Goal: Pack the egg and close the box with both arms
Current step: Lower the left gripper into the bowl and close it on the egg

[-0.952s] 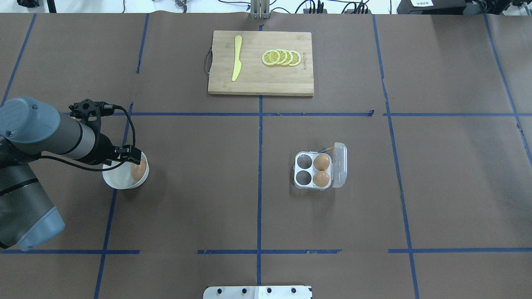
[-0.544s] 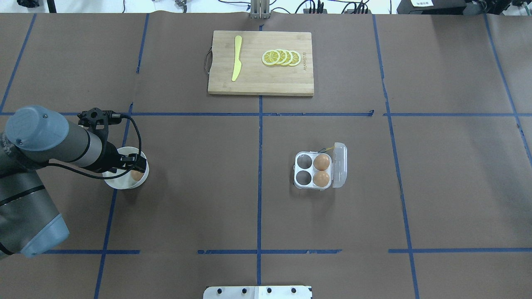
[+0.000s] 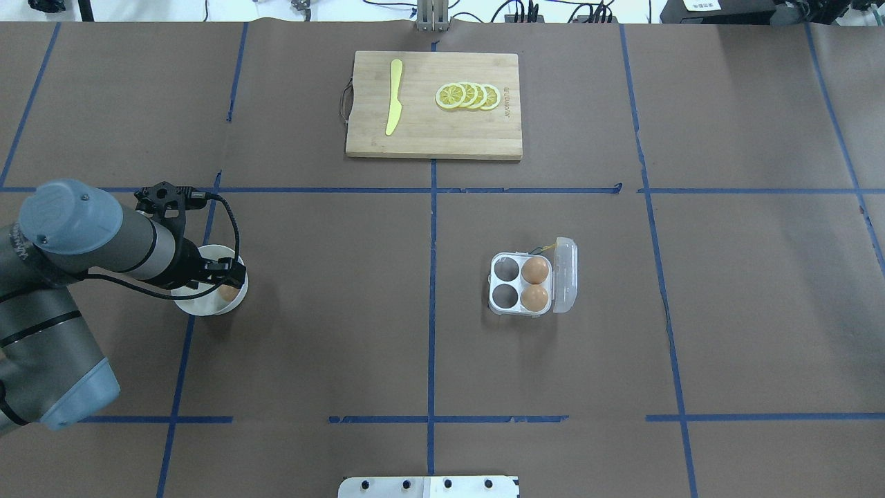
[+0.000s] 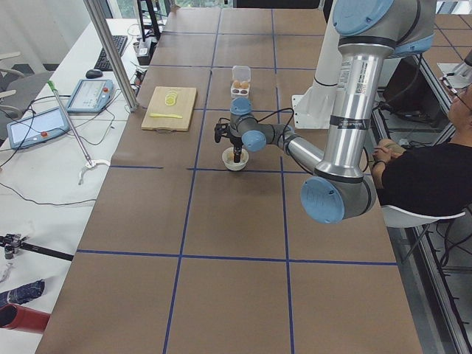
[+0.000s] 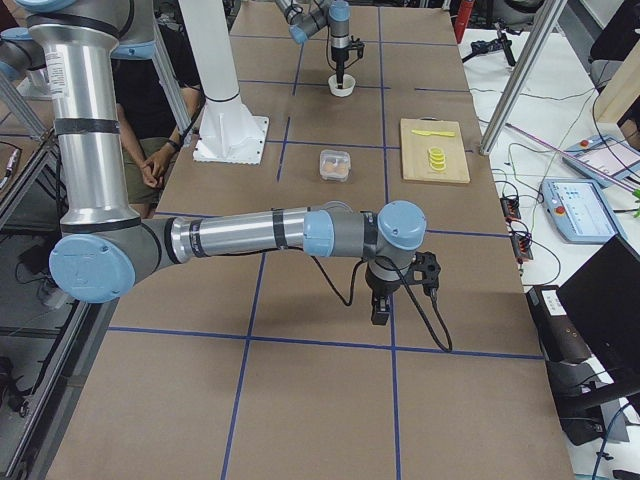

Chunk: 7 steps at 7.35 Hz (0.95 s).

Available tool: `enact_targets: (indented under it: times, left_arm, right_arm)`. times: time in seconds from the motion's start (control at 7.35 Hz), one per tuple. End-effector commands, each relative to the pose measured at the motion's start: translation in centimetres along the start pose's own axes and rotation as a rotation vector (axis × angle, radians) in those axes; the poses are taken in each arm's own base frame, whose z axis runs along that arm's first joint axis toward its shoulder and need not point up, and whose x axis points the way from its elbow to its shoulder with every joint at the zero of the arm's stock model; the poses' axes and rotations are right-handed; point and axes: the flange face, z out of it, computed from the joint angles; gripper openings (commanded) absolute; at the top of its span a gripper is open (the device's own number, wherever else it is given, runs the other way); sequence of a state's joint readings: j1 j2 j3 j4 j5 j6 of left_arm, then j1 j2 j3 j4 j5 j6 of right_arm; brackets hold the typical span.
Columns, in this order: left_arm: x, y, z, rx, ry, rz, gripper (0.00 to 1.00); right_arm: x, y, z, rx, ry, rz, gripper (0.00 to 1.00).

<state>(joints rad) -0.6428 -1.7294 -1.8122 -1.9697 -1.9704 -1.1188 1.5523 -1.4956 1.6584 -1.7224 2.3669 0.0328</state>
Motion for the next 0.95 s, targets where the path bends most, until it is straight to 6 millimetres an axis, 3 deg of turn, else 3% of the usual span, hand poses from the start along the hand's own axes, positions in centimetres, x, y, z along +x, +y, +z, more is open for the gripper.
enact_targets:
  times: [0.0,0.82]
  left_arm:
    - [-0.30,-0.08,0.36,0.001,-0.010,-0.003,0.77]
    - [-0.28,0.17,0.74,-0.007,-0.014,-0.004,0.74]
  right_arm:
    - [-0.10,0.00,0.01,0.000,0.000,-0.002,1.00]
    - [-0.03,-0.06,-0.05,0.001,0.002,-0.004,1.00]
